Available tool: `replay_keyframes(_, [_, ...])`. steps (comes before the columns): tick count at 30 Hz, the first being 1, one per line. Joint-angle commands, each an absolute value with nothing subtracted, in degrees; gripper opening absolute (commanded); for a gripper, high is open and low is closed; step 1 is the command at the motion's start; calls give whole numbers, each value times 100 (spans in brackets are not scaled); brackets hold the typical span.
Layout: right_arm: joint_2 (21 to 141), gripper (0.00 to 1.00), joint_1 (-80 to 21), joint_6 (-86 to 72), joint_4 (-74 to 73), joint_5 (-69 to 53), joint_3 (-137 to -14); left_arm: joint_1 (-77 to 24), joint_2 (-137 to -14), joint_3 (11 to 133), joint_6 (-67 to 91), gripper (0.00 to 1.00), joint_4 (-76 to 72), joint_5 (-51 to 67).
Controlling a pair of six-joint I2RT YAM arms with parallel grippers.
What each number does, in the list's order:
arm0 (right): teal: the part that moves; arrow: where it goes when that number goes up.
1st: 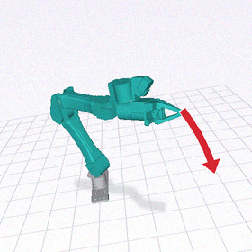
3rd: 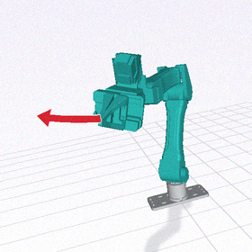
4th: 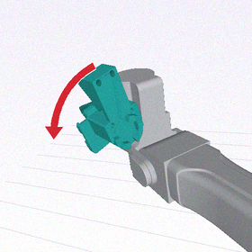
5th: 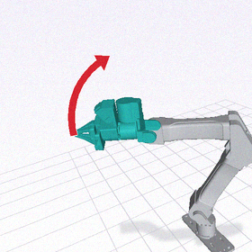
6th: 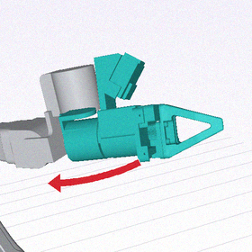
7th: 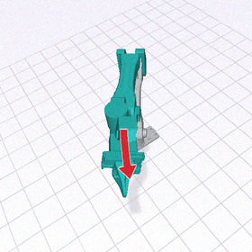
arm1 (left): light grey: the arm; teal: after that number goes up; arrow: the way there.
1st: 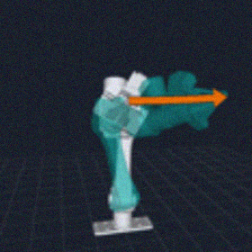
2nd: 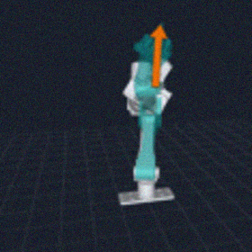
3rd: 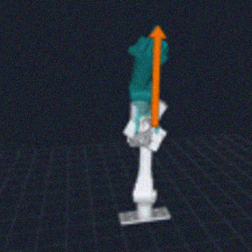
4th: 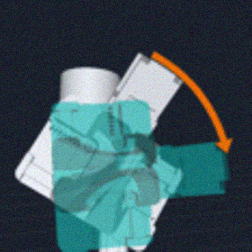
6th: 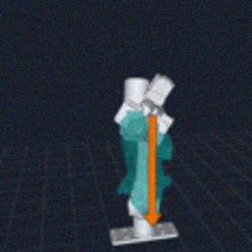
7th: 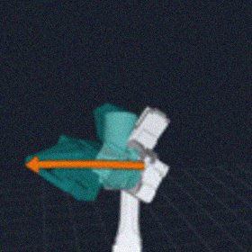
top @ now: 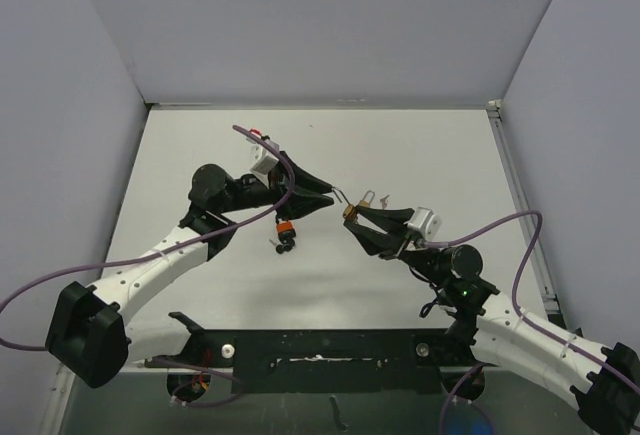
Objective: Lock with the key
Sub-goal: Lock the lock.
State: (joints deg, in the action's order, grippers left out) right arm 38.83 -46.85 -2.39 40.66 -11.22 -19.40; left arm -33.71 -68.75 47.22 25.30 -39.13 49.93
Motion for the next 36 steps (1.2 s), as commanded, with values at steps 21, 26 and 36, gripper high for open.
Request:
replay_keyframes(21, [3926,0,-4713,-254,4408,-1022,-2331,-3492,-7194,4829,3361,0,-5243,4908])
replay_keyframes(26, [3972,0,-4728,37,4034,-913,-2508,-3539,-7099,4972,3447,0,-4833,4754])
replay_keyframes(36, [4144,0,-4863,963,3521,-566,-2791,-3915,-6602,5267,3262,0,-3109,3642])
